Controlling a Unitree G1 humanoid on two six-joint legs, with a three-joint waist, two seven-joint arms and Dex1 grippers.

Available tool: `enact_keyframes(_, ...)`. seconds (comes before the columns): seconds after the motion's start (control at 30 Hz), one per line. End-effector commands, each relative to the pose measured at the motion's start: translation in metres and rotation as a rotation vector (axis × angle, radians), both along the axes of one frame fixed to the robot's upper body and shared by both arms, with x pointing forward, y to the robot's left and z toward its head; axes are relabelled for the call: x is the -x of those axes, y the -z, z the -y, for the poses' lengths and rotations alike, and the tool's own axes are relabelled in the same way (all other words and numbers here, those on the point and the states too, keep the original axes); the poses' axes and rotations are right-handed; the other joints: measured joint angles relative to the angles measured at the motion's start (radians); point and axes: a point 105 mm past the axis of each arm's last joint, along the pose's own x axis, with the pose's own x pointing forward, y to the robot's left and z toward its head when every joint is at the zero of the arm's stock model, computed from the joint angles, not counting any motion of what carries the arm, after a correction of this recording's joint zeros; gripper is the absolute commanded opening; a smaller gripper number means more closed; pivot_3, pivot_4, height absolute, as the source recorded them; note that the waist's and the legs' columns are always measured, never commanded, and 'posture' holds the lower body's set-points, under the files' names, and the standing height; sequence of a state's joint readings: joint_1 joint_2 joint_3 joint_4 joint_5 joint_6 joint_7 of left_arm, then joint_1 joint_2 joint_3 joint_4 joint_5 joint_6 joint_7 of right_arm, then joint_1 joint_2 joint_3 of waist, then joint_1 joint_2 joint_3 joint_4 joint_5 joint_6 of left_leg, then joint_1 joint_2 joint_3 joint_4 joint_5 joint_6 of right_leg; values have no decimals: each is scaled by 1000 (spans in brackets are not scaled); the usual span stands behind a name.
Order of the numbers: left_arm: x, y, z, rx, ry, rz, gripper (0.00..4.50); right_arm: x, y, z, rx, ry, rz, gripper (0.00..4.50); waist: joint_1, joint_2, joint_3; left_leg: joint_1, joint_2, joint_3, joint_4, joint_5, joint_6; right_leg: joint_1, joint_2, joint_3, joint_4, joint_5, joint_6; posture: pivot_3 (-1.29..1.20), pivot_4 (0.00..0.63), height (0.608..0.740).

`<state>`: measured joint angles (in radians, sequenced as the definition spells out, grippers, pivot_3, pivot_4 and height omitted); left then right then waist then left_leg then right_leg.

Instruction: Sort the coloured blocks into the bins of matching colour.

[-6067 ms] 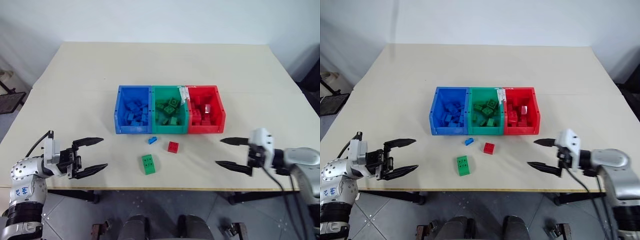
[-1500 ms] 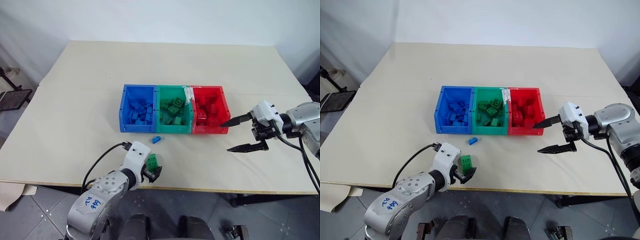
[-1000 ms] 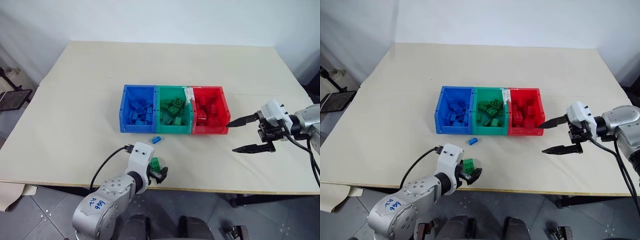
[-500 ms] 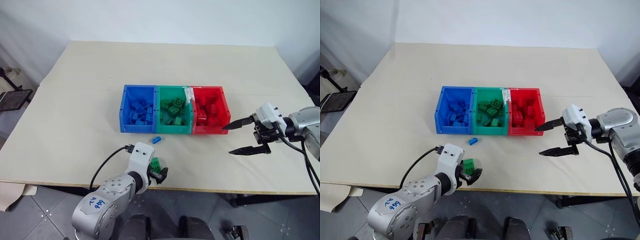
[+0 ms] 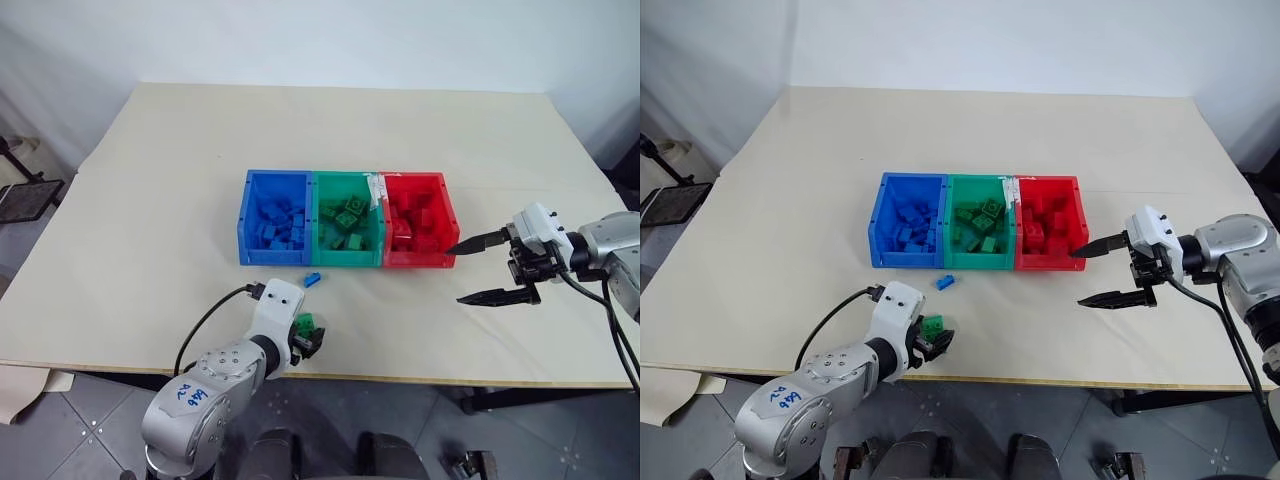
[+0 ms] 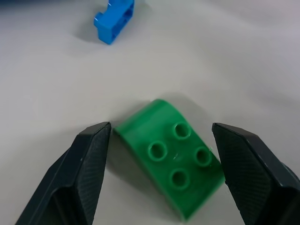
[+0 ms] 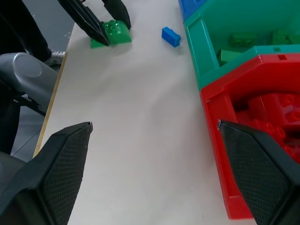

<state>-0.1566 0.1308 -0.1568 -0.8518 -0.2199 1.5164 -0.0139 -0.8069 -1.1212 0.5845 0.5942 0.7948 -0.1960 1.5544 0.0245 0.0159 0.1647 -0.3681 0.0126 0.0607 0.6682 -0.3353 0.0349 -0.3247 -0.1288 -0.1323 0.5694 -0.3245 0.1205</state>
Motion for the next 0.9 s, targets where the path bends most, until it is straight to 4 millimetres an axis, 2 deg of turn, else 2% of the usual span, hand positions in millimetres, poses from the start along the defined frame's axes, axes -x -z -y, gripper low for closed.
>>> enact_keyframes(0.03,-6,-5,-18,-41,-42,46,3655,3,-7,1,-9,-41,7,4500,-3,0,0,0,0,0,0,0,0,0,0,0,0,0,0,0,150,740)
enact_keyframes(0.2,0,-24,-20,2,29,130,3655,2,-6,1,-7,-38,7,4500,-1,0,0,-1,1,0,0,0,0,-1,0,0,0,0,0,0,150,740)
enact_keyframes(0.3,2,-29,-23,4,64,152,3655,1,-6,1,-6,-35,6,4500,3,-1,0,-1,0,-2,1,0,0,-1,0,0,0,0,0,0,150,740)
enact_keyframes(0.43,2,-32,-38,-23,77,176,3655,3,-5,1,-4,-36,1,4500,-1,-1,0,-1,-1,-2,0,0,0,-1,0,0,0,0,0,0,150,740)
enact_keyframes(0.53,4,-35,-33,49,93,161,3655,3,-5,4,-1,-27,1,4500,0,-1,0,-1,0,-2,0,0,0,-1,0,0,0,0,0,0,150,740)
enact_keyframes(0.57,5,-36,-31,72,101,161,4020,3,-5,4,0,-24,1,4500,1,-1,0,-1,-1,-2,0,0,0,0,0,0,0,0,0,0,150,740)
enact_keyframes(0.63,8,-35,-27,107,117,142,4454,4,-5,5,3,-21,-1,4500,1,-1,1,-1,-1,-2,0,0,0,0,0,0,0,0,0,0,150,740)
enact_keyframes(0.77,13,-29,-20,86,84,94,4454,4,-5,7,10,-15,-2,4500,0,-1,1,-1,-1,-2,0,0,0,0,0,0,0,0,0,0,150,740)
enact_keyframes(0.9,11,-19,-21,18,-8,39,4454,4,-4,8,15,-9,-5,4500,1,-1,1,-1,-1,-2,0,0,0,0,1,0,0,0,0,0,150,740)
